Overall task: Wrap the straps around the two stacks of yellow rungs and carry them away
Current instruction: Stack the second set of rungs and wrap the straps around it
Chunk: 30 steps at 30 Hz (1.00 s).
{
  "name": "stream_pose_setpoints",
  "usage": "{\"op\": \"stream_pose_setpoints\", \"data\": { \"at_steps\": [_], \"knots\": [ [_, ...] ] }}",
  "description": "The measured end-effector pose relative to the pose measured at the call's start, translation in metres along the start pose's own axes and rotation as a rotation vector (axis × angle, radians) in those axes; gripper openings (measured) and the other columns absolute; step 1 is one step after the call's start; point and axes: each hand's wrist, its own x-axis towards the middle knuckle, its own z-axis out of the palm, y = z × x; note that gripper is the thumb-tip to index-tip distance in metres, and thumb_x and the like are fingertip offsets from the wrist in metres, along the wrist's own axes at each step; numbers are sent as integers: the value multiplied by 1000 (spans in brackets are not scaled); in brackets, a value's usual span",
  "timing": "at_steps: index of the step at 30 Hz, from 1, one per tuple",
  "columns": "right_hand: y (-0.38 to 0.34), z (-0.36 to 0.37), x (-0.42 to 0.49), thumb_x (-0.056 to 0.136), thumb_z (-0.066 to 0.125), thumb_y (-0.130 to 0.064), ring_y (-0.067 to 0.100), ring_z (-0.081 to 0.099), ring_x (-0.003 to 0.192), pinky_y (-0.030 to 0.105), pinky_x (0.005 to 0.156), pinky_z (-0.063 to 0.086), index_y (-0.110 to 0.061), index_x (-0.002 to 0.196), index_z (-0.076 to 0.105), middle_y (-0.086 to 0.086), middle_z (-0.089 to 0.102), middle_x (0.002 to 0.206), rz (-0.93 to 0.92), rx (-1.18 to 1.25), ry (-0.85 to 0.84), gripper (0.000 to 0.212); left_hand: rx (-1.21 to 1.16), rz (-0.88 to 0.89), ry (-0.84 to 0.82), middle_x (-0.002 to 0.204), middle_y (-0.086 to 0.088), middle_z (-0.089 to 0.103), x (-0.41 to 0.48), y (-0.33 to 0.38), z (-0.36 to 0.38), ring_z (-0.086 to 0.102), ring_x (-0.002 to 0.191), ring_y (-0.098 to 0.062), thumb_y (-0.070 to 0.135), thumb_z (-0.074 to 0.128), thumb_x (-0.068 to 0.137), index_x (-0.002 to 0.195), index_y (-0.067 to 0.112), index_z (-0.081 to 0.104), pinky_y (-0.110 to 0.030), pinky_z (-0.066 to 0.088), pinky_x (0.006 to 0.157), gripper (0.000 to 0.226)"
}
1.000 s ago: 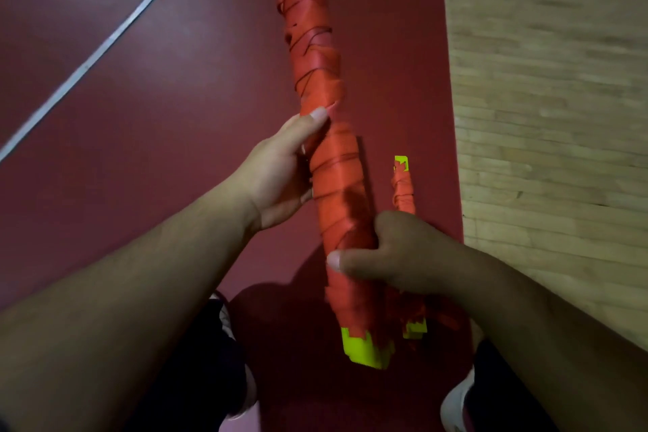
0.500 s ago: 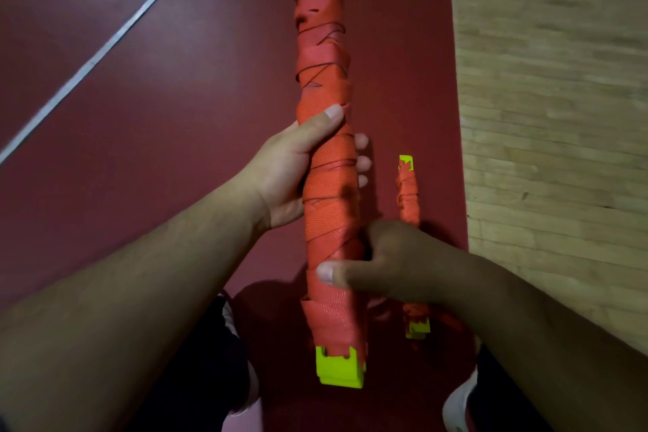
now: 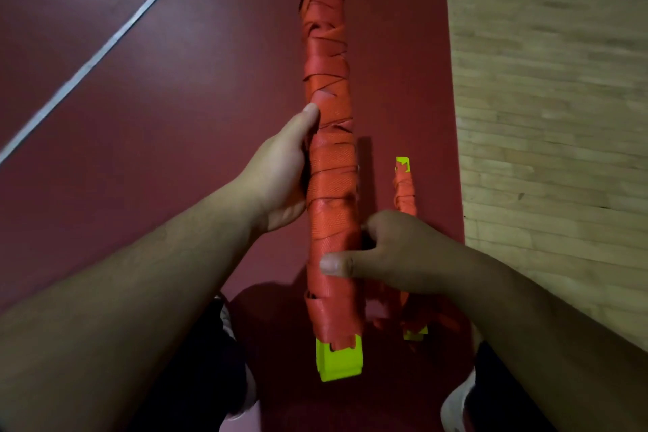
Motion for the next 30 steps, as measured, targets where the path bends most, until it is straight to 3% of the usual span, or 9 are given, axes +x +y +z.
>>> {"op": "stream_pose_setpoints", "data": {
  "at_steps": [3,9,12,15,17,19,22,25,30],
  "knots": [
    [-6,0,-4,77,74,-55,-7,60,59,14,62,44,-38,66,71,-18,68,64,-46,78,-22,20,-6,-10,-14,90,-14,64,0,-5,-1,64,71,-26,56,51,93,120,9,61,-45,59,73,56],
    [-6,2,-5,78,75,-50,13,73,83,39,84,59,-25,88,75,-1,77,88,-104,166,-20,27,-122,-43,-131,85,-7,60,-1,-2,-5,63,73,-20,58,53,89,118,15,58,-42,58,79,51],
    [-4,1,-5,79,77,-48,12,73,85,41,87,58,-24,93,75,-3,77,91,-79,155,-54,28,-172,-51,-188,97,-9,71,-3,1,-6,71,87,-25,55,53,85,110,18,61,-45,58,84,45],
    [-5,2,-4,77,75,-58,9,72,88,35,87,57,-30,93,75,-7,77,93,-74,90,-60,32,-105,-15,-161,86,-6,69,-3,0,-4,68,72,-21,54,50,92,107,19,61,-39,59,75,40],
    [-7,2,-4,76,74,-61,8,72,88,32,85,57,-32,95,75,-8,77,94,-51,83,-75,35,-32,8,-110,82,-6,66,-2,-2,-3,64,68,-21,57,50,93,93,19,70,-37,56,73,43],
    [-4,2,-4,71,71,-71,18,74,89,44,85,59,-31,101,73,-4,76,97,-22,72,-82,50,-2,0,-75,81,-9,65,-1,-2,-3,62,69,-24,60,48,94,79,17,75,-38,53,77,53],
    [-3,-1,-5,69,68,-73,29,73,74,52,75,60,-30,102,71,6,75,89,6,139,-121,54,-45,-12,-79,86,-13,64,-1,-1,-3,63,71,-27,59,38,99,90,9,67,-43,53,80,58],
    [-4,-4,-5,73,67,-70,19,60,51,39,57,53,-21,103,69,8,67,68,47,163,-148,58,-24,-30,-48,86,-12,65,0,-3,-4,64,70,-25,60,38,99,95,7,65,-44,57,78,60],
    [-5,0,-3,69,66,-76,25,58,59,38,57,48,-13,95,70,26,65,79,-6,137,-74,69,10,-6,35,80,-8,63,1,-3,-1,61,64,-22,59,53,93,94,12,60,-34,56,65,48]
  ]
}}
